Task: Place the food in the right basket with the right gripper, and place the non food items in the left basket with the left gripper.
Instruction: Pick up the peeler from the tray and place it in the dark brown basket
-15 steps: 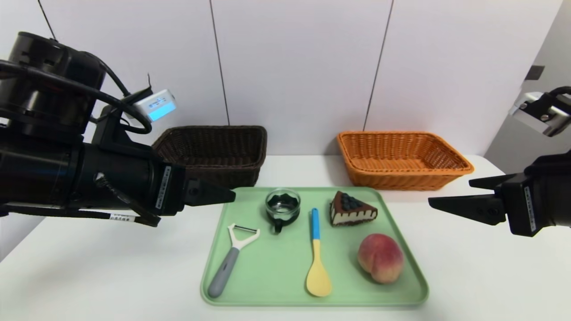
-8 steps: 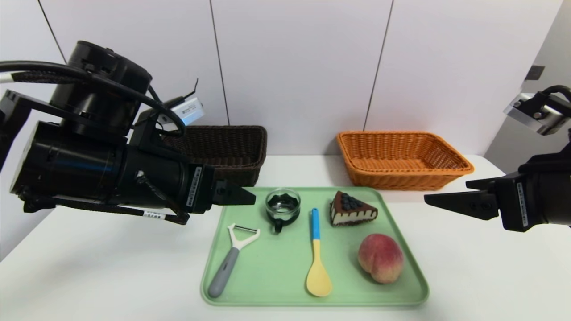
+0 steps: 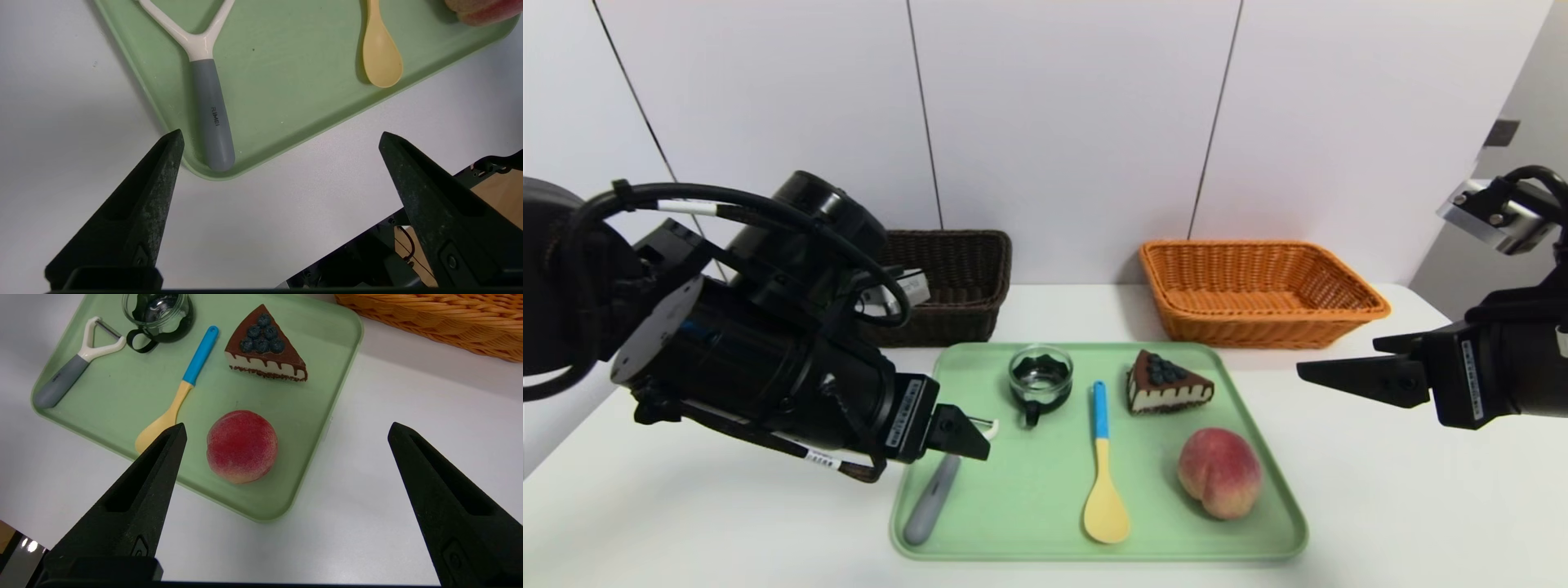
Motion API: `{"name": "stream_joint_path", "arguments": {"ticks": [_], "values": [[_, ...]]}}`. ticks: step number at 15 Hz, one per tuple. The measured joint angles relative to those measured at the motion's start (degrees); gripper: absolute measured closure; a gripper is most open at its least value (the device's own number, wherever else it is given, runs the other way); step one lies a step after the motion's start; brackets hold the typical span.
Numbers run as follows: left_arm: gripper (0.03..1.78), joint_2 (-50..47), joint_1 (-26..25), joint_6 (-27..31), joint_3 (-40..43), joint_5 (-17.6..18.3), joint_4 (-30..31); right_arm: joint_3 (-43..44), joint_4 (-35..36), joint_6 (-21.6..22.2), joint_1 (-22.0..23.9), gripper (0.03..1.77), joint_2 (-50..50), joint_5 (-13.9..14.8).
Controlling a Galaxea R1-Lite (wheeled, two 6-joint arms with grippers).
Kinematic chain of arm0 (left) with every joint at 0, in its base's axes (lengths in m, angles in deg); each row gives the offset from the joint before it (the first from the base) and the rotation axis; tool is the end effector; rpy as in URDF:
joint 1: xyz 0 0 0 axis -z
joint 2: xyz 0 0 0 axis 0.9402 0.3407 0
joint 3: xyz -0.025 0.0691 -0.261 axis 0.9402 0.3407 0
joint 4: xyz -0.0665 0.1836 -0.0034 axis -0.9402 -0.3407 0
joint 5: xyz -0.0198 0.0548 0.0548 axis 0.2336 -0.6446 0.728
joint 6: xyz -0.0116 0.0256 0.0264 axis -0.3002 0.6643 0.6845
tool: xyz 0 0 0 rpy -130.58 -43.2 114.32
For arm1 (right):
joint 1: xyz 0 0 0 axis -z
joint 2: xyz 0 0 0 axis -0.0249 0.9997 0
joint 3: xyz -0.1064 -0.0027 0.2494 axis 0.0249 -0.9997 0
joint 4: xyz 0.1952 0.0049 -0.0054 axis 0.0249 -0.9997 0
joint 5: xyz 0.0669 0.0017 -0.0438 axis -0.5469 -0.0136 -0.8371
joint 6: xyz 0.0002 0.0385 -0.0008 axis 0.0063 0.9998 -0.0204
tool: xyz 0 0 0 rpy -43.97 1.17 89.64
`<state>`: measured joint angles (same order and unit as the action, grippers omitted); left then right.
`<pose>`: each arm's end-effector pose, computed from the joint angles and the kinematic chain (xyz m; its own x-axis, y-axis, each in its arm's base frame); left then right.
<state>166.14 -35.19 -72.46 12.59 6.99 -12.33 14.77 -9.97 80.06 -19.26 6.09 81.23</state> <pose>0.2199 -0.1615 0.1829 0.3693 -0.4734 -0.7997 0.3803 0.8622 -0.3348 0.1966 0.0791 0.2164 0.7254 0.3974 -0.5620 -0.4123 0.9047 0.1076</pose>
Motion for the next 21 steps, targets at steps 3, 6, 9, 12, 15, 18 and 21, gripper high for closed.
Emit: {"name": "stream_joint_path", "arguments": {"ticks": [3, 6, 9, 12, 15, 18, 21], "values": [[0.12, 3.19, 2.27, -3.80, -0.05, -0.41, -0.07, -0.11, 0.00, 0.05, -0.01, 0.10, -0.06, 0.00], [0.12, 5.90, 3.75, -4.17, -0.13, -2.89, 0.30, -0.30, 0.00, 0.02, -0.01, 0.10, -0.17, 0.02], [0.12, 8.48, 4.52, -3.91, -0.26, -8.05, 0.32, -0.91, 0.01, 0.02, -0.04, 0.10, -0.48, 0.00], [0.12, 9.67, 4.77, -3.91, -0.26, -8.48, 0.34, -1.44, 0.06, -0.04, -0.10, 0.10, -0.77, 0.00], [0.12, 10.47, 4.88, -3.97, -0.26, -8.41, 1.17, -1.52, 0.11, -0.06, -0.12, 0.10, -1.00, 0.00], [0.12, 11.47, 4.91, -3.97, -0.22, -8.52, 1.38, -1.66, 0.11, -0.06, -0.15, 0.10, -1.11, 0.00], [0.12, 12.48, 4.91, -3.91, -0.22, -8.62, 2.07, -1.74, 0.09, -0.06, -0.12, 0.10, -1.24, 0.00]]}}
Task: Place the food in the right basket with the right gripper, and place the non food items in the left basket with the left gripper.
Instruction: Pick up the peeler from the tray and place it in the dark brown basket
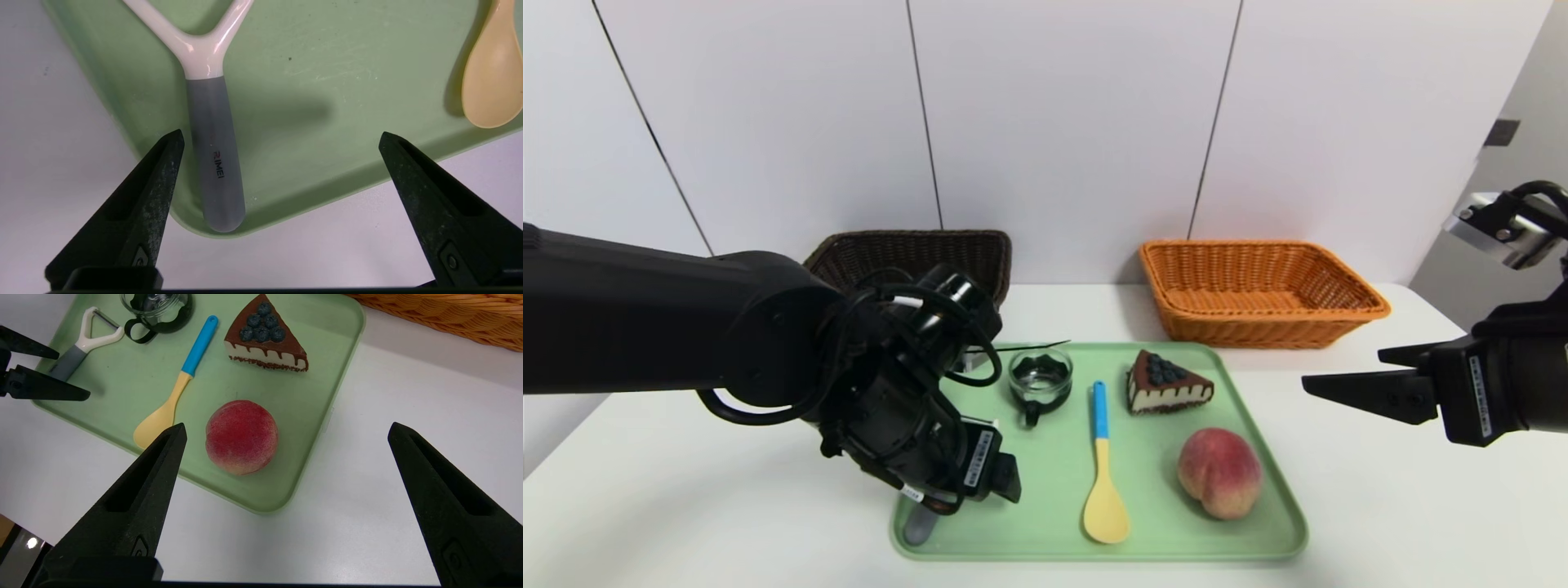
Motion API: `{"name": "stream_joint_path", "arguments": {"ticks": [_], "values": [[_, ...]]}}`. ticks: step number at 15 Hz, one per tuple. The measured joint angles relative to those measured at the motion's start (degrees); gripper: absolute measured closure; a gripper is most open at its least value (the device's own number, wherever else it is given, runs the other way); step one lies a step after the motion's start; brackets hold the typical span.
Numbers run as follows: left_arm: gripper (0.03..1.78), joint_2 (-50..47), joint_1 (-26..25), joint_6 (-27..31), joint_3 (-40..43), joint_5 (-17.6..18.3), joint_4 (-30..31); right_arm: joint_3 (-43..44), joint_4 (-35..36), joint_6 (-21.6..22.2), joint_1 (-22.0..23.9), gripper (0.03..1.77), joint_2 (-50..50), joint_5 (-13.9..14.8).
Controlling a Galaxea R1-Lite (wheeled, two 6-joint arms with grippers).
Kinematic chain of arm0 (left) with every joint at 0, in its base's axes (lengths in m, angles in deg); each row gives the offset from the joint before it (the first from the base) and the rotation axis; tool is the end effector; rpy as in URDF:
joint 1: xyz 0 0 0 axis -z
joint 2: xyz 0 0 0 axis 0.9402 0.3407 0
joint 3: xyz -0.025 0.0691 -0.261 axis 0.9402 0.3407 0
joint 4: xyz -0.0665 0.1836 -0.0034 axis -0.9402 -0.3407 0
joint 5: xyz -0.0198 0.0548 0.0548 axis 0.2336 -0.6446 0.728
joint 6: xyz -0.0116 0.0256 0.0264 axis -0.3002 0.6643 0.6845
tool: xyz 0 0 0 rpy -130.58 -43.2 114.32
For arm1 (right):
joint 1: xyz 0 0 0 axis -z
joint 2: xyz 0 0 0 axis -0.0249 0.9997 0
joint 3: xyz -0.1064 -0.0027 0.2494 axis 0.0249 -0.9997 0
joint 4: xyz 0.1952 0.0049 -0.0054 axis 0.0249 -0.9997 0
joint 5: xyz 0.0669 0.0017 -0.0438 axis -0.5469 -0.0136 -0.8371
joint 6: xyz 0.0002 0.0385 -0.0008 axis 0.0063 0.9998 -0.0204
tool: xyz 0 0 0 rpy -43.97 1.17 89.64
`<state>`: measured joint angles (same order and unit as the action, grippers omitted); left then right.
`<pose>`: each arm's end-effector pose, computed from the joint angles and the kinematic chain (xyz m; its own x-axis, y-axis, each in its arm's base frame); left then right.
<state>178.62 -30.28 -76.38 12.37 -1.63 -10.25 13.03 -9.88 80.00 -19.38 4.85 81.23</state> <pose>0.2380 -0.1995 0.1218 0.3127 -0.2964 -0.9024 0.3117 0.9295 -0.1973 0.1910 0.0774 0.2123 0.7208 0.3975 -0.5679 -0.4140 0.9039 0.1072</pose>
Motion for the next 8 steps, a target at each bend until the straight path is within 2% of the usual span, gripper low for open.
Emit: {"name": "stream_joint_path", "arguments": {"ticks": [8], "values": [[0.12, 1.22, 0.20, 0.10, 0.09, -2.30, 0.11, -0.44, 0.02, -0.02, 0.00, 0.10, -0.61, 0.00]]}}
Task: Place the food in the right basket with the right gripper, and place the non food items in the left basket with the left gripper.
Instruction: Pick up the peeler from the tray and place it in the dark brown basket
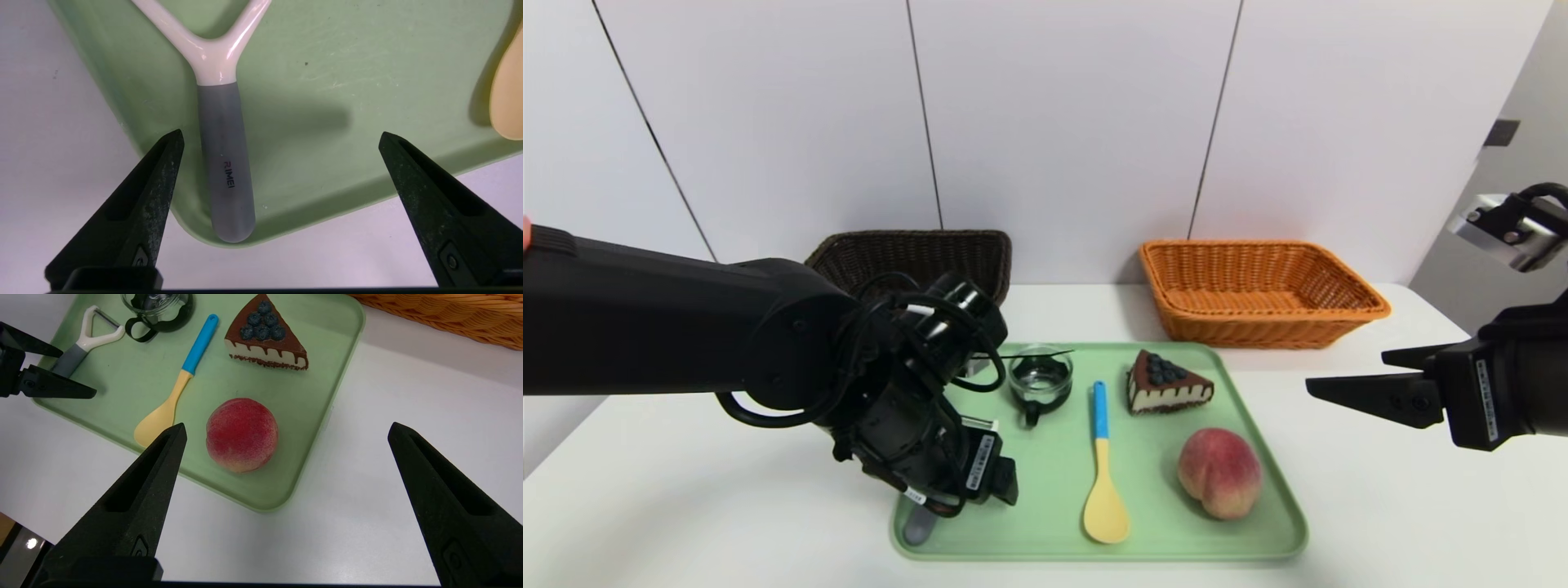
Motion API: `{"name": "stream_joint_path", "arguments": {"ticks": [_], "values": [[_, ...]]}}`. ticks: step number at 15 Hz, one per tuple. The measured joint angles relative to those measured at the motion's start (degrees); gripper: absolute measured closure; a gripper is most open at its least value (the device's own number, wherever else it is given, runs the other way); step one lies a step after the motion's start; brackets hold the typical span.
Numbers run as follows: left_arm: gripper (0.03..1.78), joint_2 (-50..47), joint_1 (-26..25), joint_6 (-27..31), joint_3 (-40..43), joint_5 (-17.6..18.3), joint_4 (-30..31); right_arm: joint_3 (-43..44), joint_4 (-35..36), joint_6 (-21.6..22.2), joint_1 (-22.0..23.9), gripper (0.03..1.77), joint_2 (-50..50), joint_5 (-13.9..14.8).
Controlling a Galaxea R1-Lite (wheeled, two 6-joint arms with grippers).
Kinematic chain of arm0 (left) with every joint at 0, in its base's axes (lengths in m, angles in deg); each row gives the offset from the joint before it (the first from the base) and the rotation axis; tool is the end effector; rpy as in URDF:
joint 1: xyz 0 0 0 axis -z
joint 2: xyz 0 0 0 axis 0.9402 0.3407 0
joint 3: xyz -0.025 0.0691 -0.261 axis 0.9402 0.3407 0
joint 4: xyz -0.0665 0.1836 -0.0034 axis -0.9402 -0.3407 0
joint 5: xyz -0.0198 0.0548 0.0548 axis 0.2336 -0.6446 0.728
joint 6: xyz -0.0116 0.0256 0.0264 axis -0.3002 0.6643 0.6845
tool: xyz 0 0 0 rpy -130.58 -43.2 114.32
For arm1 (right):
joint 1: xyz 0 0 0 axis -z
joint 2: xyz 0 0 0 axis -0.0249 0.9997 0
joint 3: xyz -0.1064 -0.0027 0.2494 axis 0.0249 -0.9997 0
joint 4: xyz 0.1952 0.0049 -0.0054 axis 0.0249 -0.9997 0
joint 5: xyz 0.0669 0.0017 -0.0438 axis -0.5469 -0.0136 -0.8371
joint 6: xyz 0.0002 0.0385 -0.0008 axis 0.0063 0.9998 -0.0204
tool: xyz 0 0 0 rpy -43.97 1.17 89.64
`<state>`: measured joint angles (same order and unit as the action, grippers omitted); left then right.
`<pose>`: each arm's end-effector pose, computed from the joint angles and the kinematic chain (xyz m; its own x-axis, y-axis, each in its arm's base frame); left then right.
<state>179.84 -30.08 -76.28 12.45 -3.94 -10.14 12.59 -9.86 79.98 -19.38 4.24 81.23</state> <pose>0.2402 -0.2008 0.1149 0.3233 -0.2546 -0.9114 0.3019 0.9405 -0.1556 0.1886 0.0765 0.2123 0.7225 0.3982 -0.5651 -0.4145 0.9037 0.1067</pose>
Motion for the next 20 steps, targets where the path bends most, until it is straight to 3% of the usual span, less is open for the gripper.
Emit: {"name": "stream_joint_path", "arguments": {"ticks": [8, 20], "values": [[0.12, 1.04, 2.11, 1.00, -0.17, -2.13, 1.11, -0.44, 0.01, 0.02, 0.02, 0.10, -0.52, 0.02], [0.12, 2.58, 3.63, 1.68, -0.23, -8.58, 1.11, -0.91, -0.02, 0.00, 0.00, 0.10, -1.40, -0.06]]}}
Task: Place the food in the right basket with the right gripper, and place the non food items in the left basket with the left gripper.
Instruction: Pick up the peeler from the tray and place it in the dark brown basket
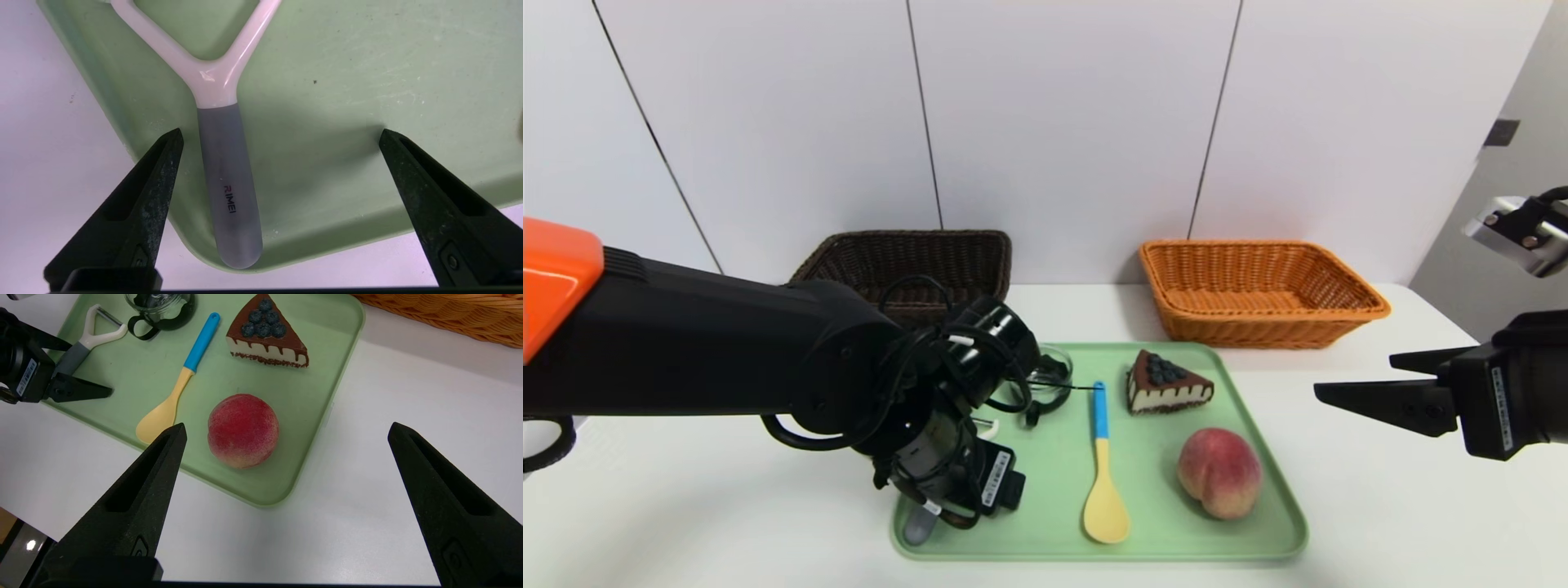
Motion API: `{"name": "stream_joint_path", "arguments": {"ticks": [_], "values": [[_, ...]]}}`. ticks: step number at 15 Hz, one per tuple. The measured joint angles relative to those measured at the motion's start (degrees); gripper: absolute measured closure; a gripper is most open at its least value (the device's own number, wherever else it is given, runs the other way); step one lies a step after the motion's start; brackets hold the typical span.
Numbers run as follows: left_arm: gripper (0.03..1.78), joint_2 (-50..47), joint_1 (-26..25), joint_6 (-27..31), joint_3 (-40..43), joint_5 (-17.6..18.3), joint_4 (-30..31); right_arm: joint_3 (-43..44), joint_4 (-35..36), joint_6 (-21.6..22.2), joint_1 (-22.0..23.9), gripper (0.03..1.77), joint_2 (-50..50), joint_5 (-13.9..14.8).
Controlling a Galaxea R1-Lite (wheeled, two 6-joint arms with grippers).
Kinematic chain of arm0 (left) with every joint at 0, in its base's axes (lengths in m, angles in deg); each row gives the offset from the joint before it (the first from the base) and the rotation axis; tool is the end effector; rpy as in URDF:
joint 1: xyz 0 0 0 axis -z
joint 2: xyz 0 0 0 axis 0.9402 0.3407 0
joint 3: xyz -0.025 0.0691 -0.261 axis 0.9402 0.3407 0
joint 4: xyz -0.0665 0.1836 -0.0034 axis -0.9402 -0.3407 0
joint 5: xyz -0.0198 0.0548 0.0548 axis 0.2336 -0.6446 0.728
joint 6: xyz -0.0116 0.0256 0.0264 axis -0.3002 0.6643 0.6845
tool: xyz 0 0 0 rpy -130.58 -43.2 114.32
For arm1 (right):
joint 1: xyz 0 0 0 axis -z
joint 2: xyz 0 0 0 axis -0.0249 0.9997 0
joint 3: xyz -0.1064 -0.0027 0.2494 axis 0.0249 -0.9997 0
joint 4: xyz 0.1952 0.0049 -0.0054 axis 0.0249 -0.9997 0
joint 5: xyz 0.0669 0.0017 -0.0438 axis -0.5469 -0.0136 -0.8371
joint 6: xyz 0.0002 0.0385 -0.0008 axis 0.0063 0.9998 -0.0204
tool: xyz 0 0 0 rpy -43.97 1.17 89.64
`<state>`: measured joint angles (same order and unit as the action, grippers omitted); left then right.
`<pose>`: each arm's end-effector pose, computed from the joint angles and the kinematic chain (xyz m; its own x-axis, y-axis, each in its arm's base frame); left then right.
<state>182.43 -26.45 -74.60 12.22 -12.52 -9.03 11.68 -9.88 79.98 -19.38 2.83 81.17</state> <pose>0.2364 -0.2166 0.1029 0.3912 -0.1494 -0.9081 0.3369 0.9415 -0.0097 0.1830 0.0744 0.2125 0.7265 0.4008 -0.5582 -0.4161 0.9030 0.1068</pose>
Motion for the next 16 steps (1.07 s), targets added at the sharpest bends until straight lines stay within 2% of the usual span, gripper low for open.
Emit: {"name": "stream_joint_path", "arguments": {"ticks": [5, 6, 9, 13, 14, 16], "values": [[0.12, 0.22, 0.39, 0.00, 0.04, -0.13, 0.44, -0.02, 0.02, -0.06, 0.00, 0.10, -0.33, -0.02], [0.23, 0.26, 0.49, 0.01, 0.04, -0.09, 0.41, -0.02, 0.02, -0.04, 0.00, 0.10, -0.39, 0.00], [0.69, 0.41, 0.60, 0.00, 0.04, -1.07, 0.44, -0.10, -0.05, 0.00, 0.00, 0.10, -0.46, -0.02], [1.11, 0.55, 0.68, -0.10, 0.04, -1.65, 0.40, -0.35, 0.00, -0.04, 0.00, 0.10, -0.52, 0.00], [1.53, 0.56, 0.66, -0.10, 0.04, -1.68, 0.40, -0.35, 0.02, -0.04, 0.02, 0.10, -0.63, -0.02], [1.56, 0.56, 0.66, -0.07, 0.04, -1.71, 0.38, -0.35, 0.02, -0.02, 0.02, 0.10, -0.80, -0.02]]}}
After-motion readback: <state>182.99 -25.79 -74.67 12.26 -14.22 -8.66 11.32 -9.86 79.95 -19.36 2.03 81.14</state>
